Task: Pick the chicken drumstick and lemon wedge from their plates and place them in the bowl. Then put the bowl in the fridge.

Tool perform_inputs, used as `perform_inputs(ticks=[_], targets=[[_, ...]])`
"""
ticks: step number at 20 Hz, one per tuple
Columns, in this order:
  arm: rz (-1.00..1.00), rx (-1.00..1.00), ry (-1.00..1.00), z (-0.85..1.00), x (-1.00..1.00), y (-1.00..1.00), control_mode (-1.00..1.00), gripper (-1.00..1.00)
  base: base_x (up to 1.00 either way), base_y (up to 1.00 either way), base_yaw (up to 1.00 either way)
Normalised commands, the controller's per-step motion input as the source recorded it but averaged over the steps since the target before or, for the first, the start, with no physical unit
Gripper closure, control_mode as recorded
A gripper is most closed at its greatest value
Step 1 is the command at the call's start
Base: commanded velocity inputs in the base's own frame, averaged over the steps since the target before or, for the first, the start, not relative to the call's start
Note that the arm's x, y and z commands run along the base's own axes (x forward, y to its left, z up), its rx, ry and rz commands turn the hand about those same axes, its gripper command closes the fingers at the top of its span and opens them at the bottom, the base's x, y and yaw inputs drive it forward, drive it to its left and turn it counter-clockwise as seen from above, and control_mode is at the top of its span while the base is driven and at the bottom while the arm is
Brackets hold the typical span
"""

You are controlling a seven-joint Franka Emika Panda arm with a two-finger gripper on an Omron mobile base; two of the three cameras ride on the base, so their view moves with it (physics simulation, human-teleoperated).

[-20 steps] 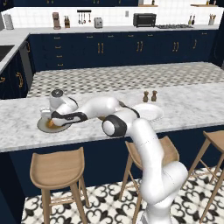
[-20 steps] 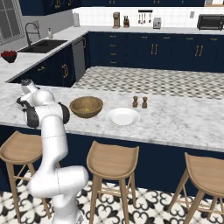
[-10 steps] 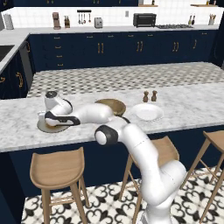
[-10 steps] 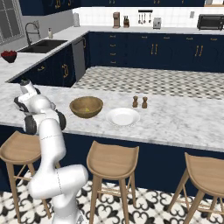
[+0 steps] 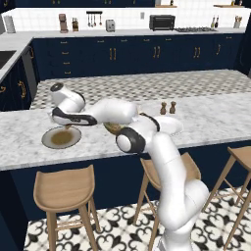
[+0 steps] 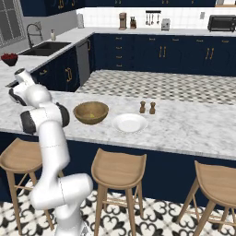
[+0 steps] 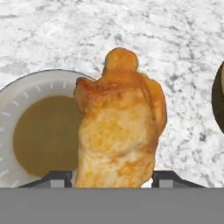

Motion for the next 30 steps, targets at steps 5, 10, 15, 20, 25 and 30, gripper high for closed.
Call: perform_inputs(ticks=[5,10,15,20,25,30], targets=[[-0.06,0.0,-0.31,0.07,-0.54,-1.0,-1.0,1.0,0.0,0.0,0.0],[-0.11,0.11,-0.2,0.23,-0.07,-1.0,-1.0,1.0,0.0,0.0,0.0],[-0.22,0.2,0.05,0.88,0.53,-1.0,-1.0,1.0,0.0,0.0,0.0],[-0.11,0.07,0.35,-0.07,0.77,-0.95,-1.0,1.0,0.0,0.0,0.0],[0.0,0.04,0.23,-0.66,0.32,-0.56,-1.0,1.0,0.0,0.0,0.0],[0.0,0.1,0.03,0.06,-0.42,-0.44,-1.0,-1.0,0.0,0.0,0.0]])
